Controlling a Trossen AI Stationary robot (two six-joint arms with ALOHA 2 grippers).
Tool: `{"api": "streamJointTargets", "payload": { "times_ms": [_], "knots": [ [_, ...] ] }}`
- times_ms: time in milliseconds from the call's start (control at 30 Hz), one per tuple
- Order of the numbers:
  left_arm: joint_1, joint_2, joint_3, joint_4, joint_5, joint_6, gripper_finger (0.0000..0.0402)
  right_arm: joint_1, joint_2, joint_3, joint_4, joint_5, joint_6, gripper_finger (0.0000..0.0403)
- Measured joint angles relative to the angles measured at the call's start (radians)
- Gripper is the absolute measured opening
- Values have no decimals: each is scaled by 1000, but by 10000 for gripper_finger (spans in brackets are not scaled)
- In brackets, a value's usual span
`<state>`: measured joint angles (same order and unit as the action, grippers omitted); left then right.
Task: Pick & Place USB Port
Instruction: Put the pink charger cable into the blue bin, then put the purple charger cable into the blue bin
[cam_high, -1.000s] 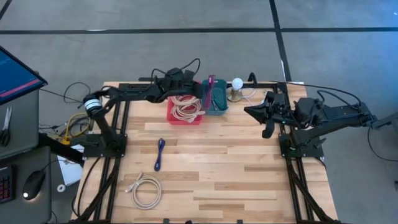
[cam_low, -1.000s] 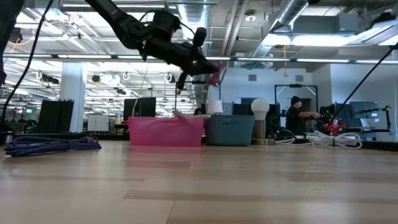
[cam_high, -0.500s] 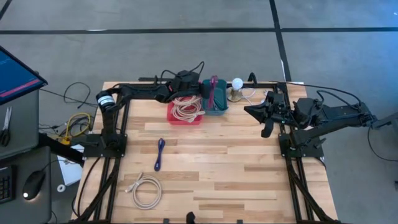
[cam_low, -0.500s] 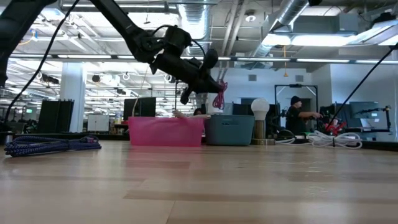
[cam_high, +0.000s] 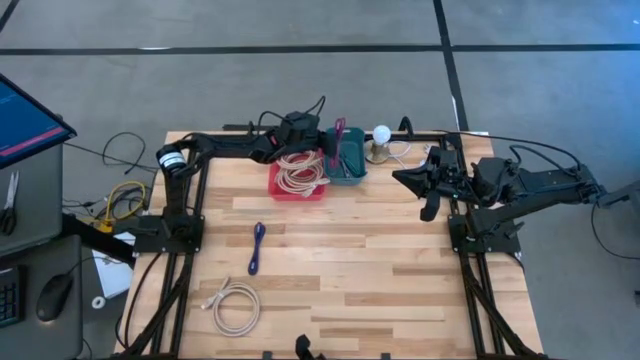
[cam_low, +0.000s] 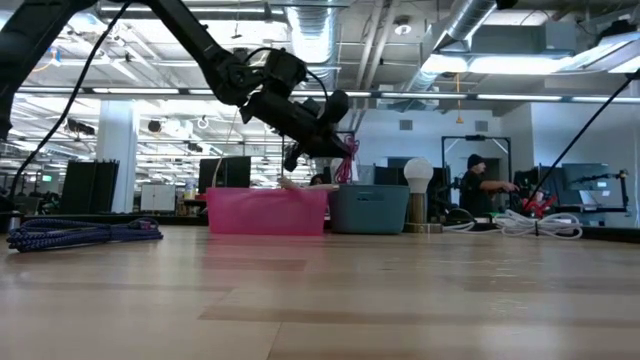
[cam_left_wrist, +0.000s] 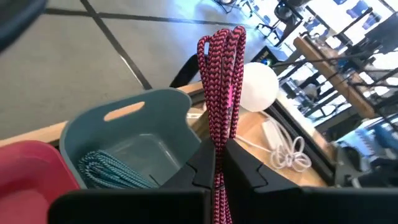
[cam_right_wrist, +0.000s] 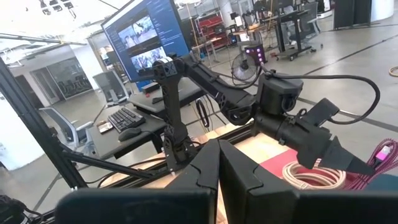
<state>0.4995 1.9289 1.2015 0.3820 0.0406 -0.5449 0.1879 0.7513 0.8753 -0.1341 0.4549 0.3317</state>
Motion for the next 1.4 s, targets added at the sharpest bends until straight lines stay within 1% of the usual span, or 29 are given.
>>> {"api": "streamJointTargets", "payload": {
  "times_ms": [133, 367, 633, 733, 933, 1067, 1133, 1233, 1267, 1333, 1400],
  "knots": [
    [-6, 6, 0, 5, -17, 17, 11, 0, 0, 0, 0, 0, 1, 0],
    [-8, 43, -3, 0, 20, -21, 26, 0, 0, 0, 0, 0, 2, 0],
    [-16, 48, -3, -16, 17, -36, 25, 0, 0, 0, 0, 0, 1, 0],
    [-15, 44, -3, -14, 14, -36, 39, 0, 0, 0, 0, 0, 1, 0],
    [-18, 42, -3, -14, 20, -36, 85, 1, 0, 0, 0, 0, 1, 0],
    [-8, 10, -3, -8, 35, -30, 95, 1, 0, 0, 1, -1, 1, 0],
    [-3, -21, -3, -7, 42, 7, 94, 1, 0, 0, 0, -1, 1, 0],
    [1, -94, -3, -13, 91, 75, 86, 1, 0, 0, 0, -1, 1, 0],
    [1, -126, -3, -7, 127, 108, 83, 1, 0, 0, 0, -1, 1, 0],
    [-2, -202, -3, -21, 232, 163, 74, 1, -6, -1, -1, -1, 1, 0],
    [-12, -278, -2, -62, 315, 203, 64, 1, -15, -1, 1, -1, 1, 0]
  ]
}}
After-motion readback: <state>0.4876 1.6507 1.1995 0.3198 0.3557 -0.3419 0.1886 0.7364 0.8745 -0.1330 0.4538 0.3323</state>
